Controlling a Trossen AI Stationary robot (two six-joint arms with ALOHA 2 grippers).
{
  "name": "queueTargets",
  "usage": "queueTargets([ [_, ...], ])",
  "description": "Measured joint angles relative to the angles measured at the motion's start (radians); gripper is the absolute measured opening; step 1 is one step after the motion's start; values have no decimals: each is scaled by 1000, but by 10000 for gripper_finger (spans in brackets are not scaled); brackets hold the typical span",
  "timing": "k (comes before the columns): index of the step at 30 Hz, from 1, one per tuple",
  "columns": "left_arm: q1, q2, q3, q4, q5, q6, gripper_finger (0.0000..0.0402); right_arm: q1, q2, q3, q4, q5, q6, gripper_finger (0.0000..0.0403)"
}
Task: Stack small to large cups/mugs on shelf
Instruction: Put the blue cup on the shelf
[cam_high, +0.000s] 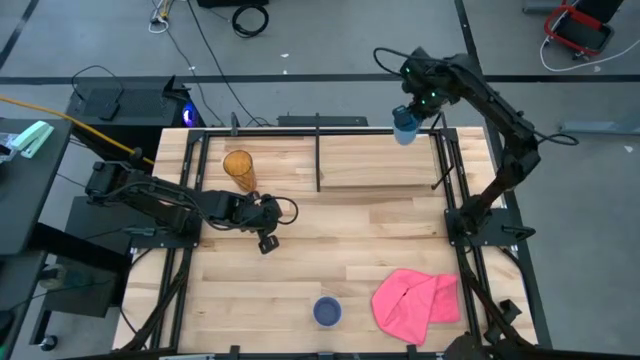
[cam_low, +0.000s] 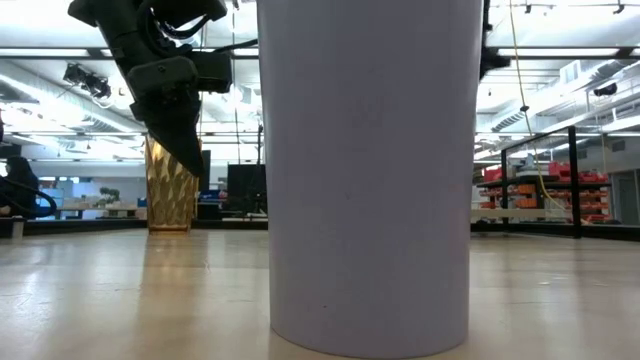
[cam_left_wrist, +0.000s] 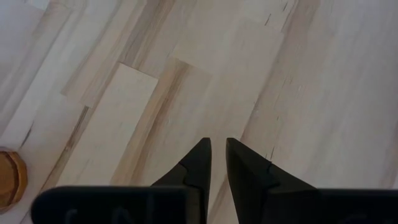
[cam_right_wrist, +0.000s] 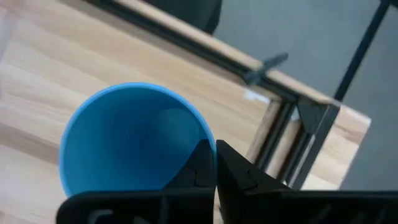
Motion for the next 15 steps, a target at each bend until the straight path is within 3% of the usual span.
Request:
queueTargets([
  [6,-1,2,0,3,-2,35,56,-55,-96,-247,120,-11,-43,3],
  [15,-1,2,0,16,-2,42,54,-136,-215,-471,318,-82,-55,3],
])
